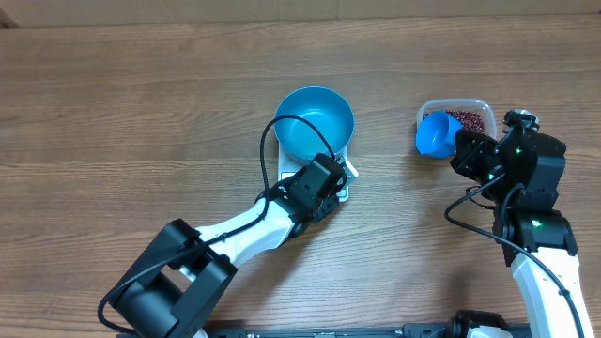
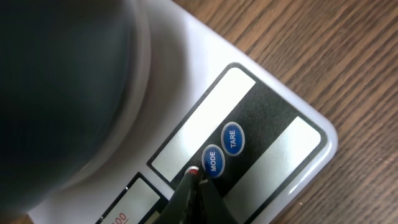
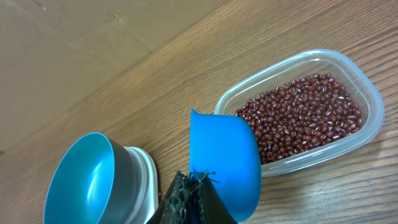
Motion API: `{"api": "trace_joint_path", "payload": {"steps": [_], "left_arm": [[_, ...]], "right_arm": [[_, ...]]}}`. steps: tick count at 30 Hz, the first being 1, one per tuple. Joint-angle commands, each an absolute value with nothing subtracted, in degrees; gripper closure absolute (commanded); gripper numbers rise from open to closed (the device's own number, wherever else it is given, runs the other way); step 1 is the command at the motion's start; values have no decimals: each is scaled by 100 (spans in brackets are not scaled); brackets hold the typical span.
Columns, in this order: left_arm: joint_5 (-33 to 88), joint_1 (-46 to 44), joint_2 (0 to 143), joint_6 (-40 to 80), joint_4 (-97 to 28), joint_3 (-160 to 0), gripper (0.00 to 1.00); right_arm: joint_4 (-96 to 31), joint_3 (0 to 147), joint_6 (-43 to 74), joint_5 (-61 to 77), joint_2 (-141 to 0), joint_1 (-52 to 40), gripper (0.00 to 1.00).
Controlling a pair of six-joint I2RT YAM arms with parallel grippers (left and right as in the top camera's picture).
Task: Scoop item into bowl and weigh 150g on scale
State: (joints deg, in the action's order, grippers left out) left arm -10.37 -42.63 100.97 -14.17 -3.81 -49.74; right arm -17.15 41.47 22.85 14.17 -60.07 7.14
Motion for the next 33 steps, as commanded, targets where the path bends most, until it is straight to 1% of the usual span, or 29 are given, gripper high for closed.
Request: {"api": "trace_joint_path", "payload": {"steps": [1,17,33], "left_arm": [[-1162,-4233,10217,-1546,-307,-4884,95],[-1396,-4224,10259,-1546,-250,-4884,96],[-1194,-4224,10261,-1870,-268,-4884,96]], "right_arm": [[-1638,4313,2268,1420,-5992,746,96],[-1638,4313,2268,1417,-5992,746,96],[-1638,4313,2268,1420,-5992,746,96]]}}
